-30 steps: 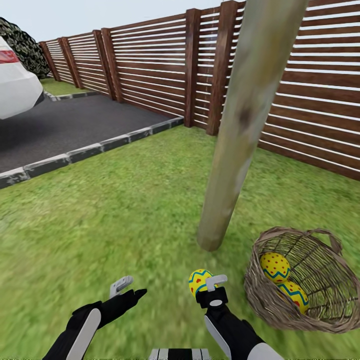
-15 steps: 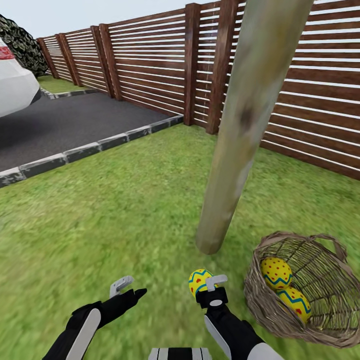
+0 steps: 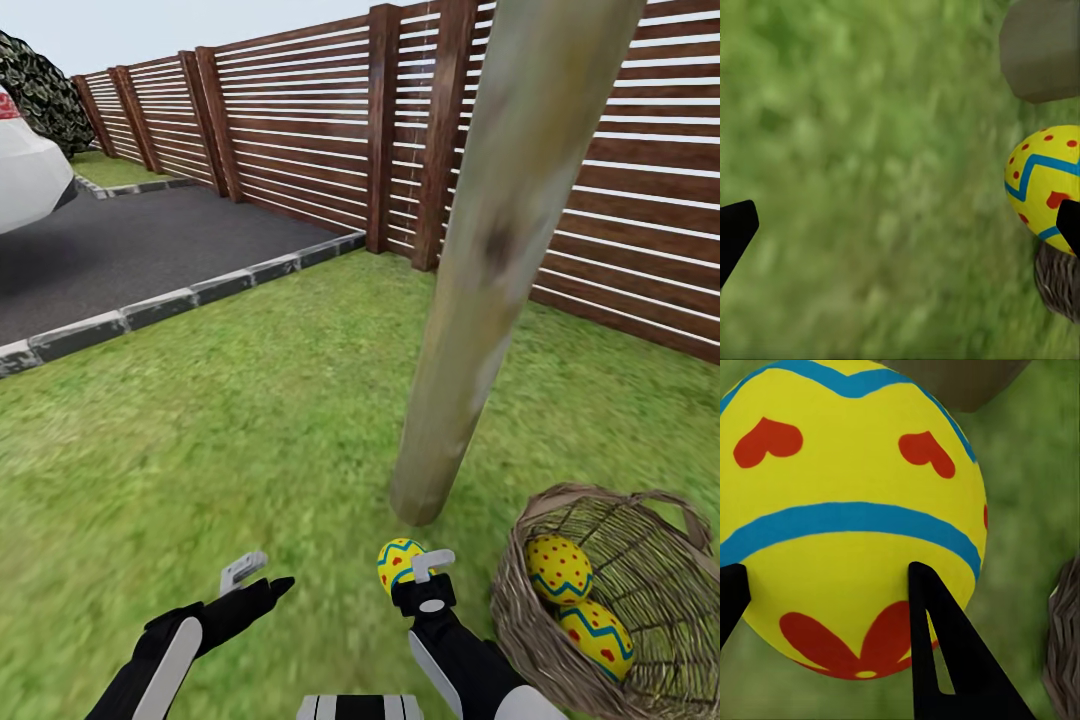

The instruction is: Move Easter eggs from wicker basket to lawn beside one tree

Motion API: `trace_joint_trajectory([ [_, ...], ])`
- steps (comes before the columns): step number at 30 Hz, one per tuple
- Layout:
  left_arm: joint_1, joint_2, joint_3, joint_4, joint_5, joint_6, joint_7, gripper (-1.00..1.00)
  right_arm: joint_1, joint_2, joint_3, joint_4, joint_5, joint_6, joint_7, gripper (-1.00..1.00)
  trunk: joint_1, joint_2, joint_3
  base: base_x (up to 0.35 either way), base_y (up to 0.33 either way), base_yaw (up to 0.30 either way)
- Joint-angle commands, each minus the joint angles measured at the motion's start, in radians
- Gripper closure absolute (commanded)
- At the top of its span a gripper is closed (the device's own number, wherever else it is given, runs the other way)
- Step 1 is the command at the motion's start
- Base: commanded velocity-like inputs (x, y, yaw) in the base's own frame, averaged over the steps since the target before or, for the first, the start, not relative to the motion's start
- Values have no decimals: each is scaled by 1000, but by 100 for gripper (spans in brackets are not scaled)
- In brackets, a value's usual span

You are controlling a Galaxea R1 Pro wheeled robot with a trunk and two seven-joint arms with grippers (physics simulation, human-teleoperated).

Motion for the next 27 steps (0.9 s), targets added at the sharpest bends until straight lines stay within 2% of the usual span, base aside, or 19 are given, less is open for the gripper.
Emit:
trace_joint_trajectory([
  [1, 0, 1, -1, -1, 2, 4, 0, -100, -1, -1, 7, -1, -8, 5, -7, 100, 0, 0, -1, 38, 0, 0],
  [6, 0, 1, -2, -1, 2, 5, 4, -100, -1, -1, 7, -1, -8, 5, -7, 100, 0, 0, -1, 9, 0, 0],
  [12, 0, 0, -1, -1, 1, 4, 4, -100, -1, -1, 7, -1, -8, 5, -7, 100, 3, -2, -24, 0, 0, 0],
  [17, 0, 0, -1, -1, 2, 4, 2, -100, -1, -1, 7, -1, -8, 5, -7, 100, 3, -2, -24, 0, 0, 0],
  [18, 0, 0, -1, -1, 2, 4, 1, -100, -1, 0, 7, -1, -8, 5, -7, -100, 3, -2, -24, 0, 0, 0],
  [22, 0, 0, -1, -1, 2, 4, -1, -100, -1, 1, 7, -1, -8, 5, -9, -100, 3, -2, -24, 0, 0, 0],
  [27, 0, 0, -2, -1, -3, 0, 1, -100, -1, 1, 7, -1, -8, 5, -9, -100, 0, -1, -5, 0, 0, 0],
])
